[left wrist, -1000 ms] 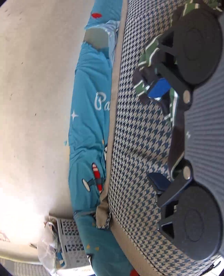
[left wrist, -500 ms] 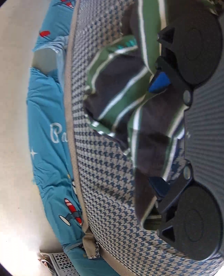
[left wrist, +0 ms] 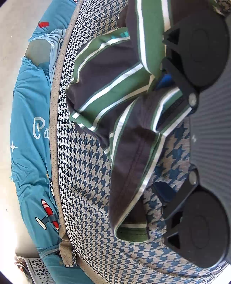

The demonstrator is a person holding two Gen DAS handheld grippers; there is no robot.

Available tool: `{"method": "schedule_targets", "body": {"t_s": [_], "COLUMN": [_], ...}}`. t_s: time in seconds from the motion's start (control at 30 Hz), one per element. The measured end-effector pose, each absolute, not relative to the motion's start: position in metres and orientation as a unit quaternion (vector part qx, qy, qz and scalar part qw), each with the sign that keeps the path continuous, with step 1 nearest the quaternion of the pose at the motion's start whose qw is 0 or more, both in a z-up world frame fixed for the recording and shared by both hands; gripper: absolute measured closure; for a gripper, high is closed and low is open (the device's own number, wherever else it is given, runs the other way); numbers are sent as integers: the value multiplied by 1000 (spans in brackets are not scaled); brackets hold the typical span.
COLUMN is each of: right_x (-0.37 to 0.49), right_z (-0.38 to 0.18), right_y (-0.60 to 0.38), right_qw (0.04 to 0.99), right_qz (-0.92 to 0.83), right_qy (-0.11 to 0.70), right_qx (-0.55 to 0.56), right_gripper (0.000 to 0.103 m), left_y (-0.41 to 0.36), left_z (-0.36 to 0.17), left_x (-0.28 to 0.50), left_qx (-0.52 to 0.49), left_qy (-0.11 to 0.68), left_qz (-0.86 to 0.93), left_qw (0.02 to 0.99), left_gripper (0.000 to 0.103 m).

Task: Fold clothes
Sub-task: 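Grasp the shirt fabric with the right gripper while the left gripper holds the fold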

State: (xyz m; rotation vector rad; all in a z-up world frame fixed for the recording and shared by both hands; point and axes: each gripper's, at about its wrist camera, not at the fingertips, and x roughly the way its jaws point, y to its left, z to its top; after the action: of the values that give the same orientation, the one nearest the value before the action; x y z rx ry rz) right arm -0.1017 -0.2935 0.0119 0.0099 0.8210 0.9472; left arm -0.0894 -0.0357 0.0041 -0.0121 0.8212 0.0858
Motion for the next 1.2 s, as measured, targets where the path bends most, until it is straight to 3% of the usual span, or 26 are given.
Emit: {"method": "schedule_targets", "body": {"t_s": [0.13,0.57,0.9,1.13,1.17,1.2], "right_x": [-67,-12,-2,6,4,3], "right_z": [10,-34,-54,-67,-68,-68], "right_y": [-302,-291,-286,-277,-276,-274], "right_qw": [834,842,846,836,835,835], "right_qz": [398,345,344,348,351,353], "right_qy": [381,409,397,413,411,408], "right_qx": [-10,-65,-92,-98,-103,-107], "right_gripper": [49,48,29,30,33,43], "left_y": [-36,-39,-39,-38,-38,-38], "left_z": [2,-3,-5,-8,-7,-7], "left_x": [-91,-89,-88,-87,-87,-87], "left_qx": [-4,-8,-7,-7,-7,-7], "left_qy": [395,395,395,394,394,394], "left_qz": [40,38,37,36,36,36], "left_qw": [918,918,918,918,918,918], "left_gripper": [0,0,0,0,0,0]}}
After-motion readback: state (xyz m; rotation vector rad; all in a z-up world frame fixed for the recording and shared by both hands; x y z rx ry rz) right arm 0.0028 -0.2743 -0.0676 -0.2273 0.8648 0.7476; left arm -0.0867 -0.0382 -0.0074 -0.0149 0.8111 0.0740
